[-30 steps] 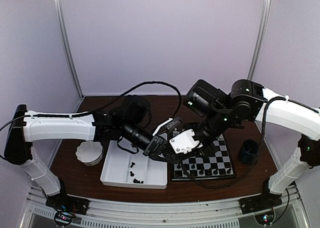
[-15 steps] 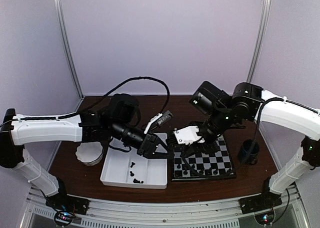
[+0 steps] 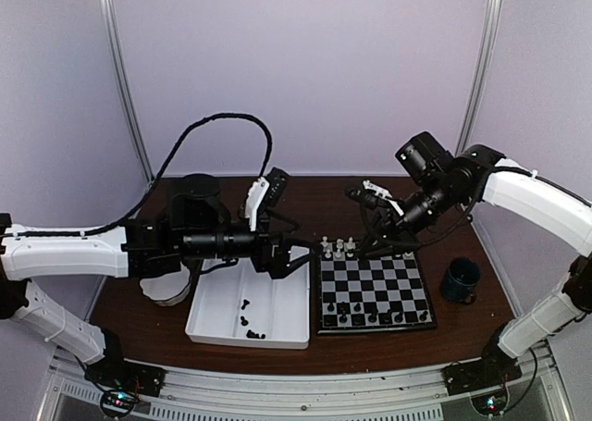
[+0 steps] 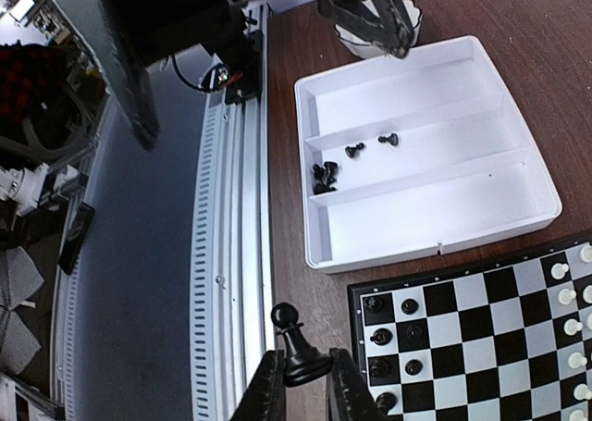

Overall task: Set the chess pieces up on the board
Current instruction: Pass from the right arm to the left

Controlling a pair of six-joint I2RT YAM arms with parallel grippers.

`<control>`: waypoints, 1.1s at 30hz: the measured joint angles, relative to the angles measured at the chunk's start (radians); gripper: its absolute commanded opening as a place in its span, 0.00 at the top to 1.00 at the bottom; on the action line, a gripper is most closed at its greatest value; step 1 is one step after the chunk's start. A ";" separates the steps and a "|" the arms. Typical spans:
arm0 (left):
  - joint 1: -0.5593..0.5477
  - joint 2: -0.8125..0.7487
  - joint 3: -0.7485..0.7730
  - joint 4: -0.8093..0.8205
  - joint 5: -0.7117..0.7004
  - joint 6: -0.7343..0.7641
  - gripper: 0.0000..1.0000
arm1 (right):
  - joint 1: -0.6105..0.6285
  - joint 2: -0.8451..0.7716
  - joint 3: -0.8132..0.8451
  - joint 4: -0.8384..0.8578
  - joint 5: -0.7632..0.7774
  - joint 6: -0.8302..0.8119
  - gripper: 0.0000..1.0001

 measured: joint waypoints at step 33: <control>0.021 0.296 0.164 0.224 0.232 -0.126 0.95 | -0.103 0.002 -0.059 0.149 -0.256 0.185 0.85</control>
